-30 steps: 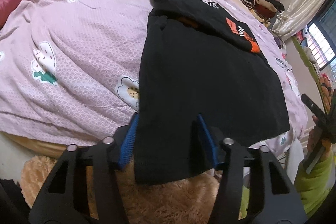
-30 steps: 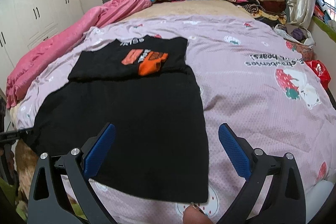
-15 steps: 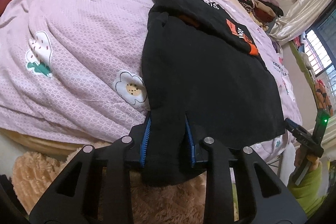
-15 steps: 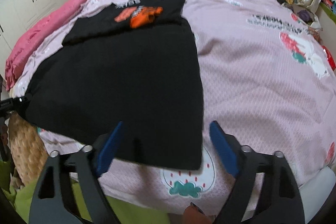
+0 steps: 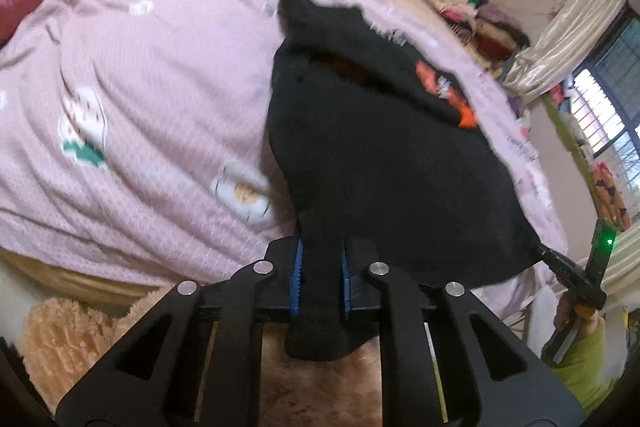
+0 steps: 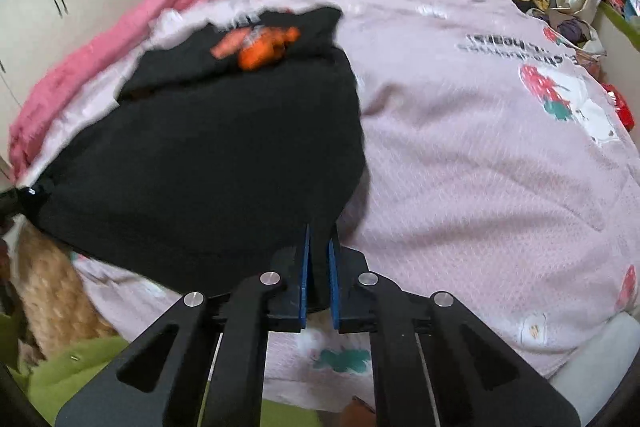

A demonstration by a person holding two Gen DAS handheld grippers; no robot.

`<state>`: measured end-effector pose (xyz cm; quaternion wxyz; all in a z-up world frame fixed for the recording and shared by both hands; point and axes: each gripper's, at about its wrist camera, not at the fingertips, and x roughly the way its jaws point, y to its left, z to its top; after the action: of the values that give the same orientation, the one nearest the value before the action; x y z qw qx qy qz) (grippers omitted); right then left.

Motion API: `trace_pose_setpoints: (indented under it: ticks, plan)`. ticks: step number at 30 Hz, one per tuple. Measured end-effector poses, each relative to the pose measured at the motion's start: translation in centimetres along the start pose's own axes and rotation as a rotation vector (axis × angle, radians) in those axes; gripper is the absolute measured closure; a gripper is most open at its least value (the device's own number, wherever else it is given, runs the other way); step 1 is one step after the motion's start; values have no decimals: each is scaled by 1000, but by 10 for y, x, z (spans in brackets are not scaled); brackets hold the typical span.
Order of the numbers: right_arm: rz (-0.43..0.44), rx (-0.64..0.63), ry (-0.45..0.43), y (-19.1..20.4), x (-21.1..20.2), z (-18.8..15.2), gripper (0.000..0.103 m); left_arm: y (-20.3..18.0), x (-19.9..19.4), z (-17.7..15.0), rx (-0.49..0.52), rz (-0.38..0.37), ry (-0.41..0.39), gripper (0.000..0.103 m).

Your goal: Fold small clothes

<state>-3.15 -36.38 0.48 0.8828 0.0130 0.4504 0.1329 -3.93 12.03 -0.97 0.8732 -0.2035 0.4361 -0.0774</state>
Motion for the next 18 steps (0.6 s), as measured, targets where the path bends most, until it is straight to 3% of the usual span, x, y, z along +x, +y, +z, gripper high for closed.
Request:
trace_pose_setpoints:
  ticks: [10,18]
  plan:
    - [99,32,-177,0,-41,27,96,-7,-20,22,12,-16,-76,98]
    - [90,53,-302,3,-60,51,96,-11,-28,37,14,-15,-122,99]
